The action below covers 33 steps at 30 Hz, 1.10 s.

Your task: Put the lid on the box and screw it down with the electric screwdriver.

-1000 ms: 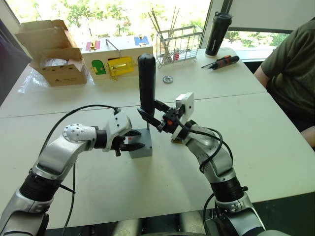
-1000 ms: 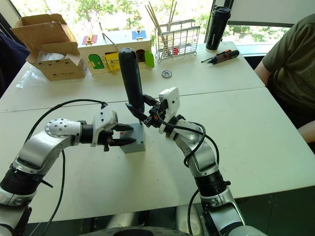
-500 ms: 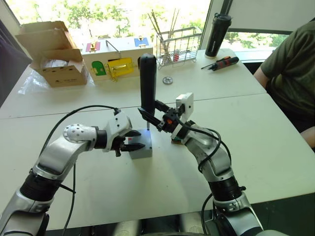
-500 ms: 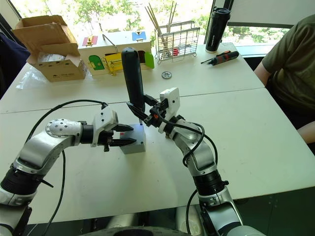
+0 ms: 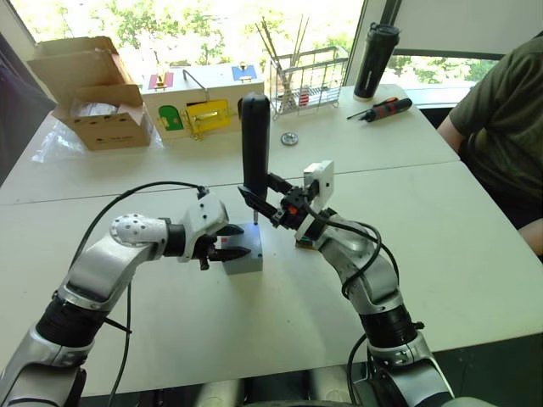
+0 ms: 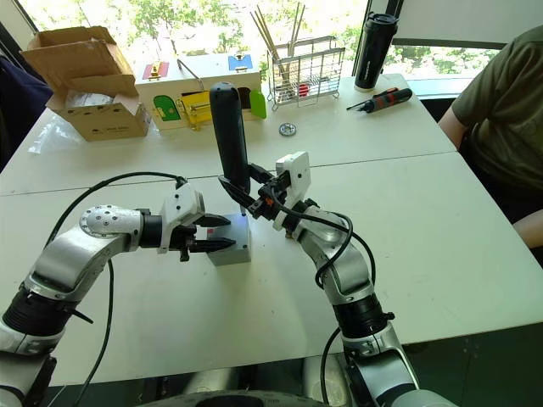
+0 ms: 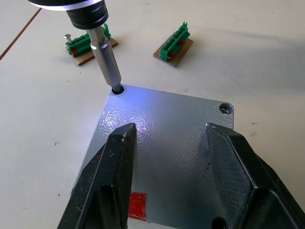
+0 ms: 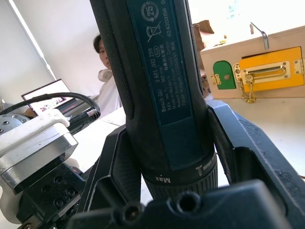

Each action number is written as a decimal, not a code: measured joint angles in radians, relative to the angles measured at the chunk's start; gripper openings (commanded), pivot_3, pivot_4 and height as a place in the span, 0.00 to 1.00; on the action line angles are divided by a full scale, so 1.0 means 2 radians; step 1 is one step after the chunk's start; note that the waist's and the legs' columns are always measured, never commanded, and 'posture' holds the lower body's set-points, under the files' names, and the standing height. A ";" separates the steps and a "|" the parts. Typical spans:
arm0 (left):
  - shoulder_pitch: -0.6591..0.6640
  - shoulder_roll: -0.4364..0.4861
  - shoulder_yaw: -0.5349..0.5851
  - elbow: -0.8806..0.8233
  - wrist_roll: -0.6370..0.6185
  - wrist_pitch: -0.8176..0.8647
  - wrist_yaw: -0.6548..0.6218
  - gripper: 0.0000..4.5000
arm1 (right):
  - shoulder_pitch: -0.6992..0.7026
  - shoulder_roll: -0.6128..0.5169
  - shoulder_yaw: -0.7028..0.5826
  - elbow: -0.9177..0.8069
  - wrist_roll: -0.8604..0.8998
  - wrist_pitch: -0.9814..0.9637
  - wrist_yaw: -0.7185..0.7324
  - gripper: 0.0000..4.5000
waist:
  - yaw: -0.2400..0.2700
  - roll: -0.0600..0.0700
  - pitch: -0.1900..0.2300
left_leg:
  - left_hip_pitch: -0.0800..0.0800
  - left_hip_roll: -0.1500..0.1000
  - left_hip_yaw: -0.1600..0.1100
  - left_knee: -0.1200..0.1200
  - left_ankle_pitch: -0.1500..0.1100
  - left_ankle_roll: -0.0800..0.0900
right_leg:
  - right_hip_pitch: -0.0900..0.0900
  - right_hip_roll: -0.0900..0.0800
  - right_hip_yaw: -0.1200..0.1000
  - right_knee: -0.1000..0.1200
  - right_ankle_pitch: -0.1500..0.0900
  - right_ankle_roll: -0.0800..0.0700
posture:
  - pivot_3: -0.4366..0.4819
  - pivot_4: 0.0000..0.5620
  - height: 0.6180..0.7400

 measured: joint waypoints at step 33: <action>-0.075 -0.033 0.029 0.010 -0.047 0.017 -0.023 0.52 | -0.251 -0.261 -0.243 -0.034 0.226 0.554 -0.120 0.40 | 0.016 0.002 0.004 | -0.011 -0.001 0.000 0.005 0.001 0.000 | -0.004 -0.002 -0.001 -0.001 0.000 0.000 | 0.48 0.27 1.00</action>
